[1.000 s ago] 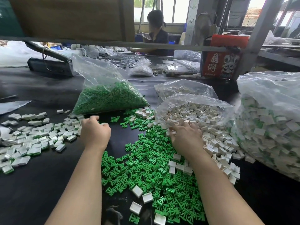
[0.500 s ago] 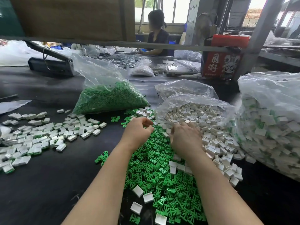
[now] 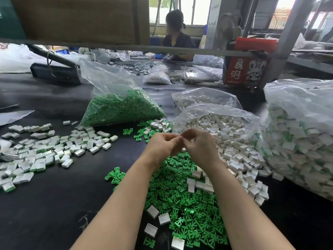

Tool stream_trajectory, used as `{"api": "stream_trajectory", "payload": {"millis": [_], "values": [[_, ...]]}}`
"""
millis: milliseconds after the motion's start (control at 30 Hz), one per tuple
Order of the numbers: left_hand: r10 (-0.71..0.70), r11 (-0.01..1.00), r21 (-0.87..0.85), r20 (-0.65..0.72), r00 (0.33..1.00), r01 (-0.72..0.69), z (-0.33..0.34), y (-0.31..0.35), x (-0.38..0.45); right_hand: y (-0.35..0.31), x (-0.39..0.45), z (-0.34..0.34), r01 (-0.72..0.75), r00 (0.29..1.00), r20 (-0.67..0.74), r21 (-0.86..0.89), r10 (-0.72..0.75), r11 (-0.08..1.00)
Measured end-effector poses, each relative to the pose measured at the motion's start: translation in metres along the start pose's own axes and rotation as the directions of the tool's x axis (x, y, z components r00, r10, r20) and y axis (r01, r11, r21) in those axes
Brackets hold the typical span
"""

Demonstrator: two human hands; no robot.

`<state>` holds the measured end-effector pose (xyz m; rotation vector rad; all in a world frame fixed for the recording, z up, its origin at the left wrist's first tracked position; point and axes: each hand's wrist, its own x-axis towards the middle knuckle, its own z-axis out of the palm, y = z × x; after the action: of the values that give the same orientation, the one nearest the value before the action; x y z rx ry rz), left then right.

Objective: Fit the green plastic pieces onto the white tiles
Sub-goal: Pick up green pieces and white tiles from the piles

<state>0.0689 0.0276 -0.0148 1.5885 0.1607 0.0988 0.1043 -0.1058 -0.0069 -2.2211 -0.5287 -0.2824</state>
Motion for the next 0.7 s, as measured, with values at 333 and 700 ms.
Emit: {"api": "stream_trajectory", "payload": {"millis": [333,700], "values": [[0.043,0.966,-0.245,-0.160,0.986,-0.081,-0.028,0.004,-0.001,-0.009,-0.006,0.007,0.198,0.855,0.515,-0.222,-0.058,0.955],[0.115,0.796,-0.603,0.065,0.991,-0.053,-0.029,0.010,-0.002,-0.007,-0.006,0.010,0.013,0.961,0.278,0.019,-0.018,1.000]]}}
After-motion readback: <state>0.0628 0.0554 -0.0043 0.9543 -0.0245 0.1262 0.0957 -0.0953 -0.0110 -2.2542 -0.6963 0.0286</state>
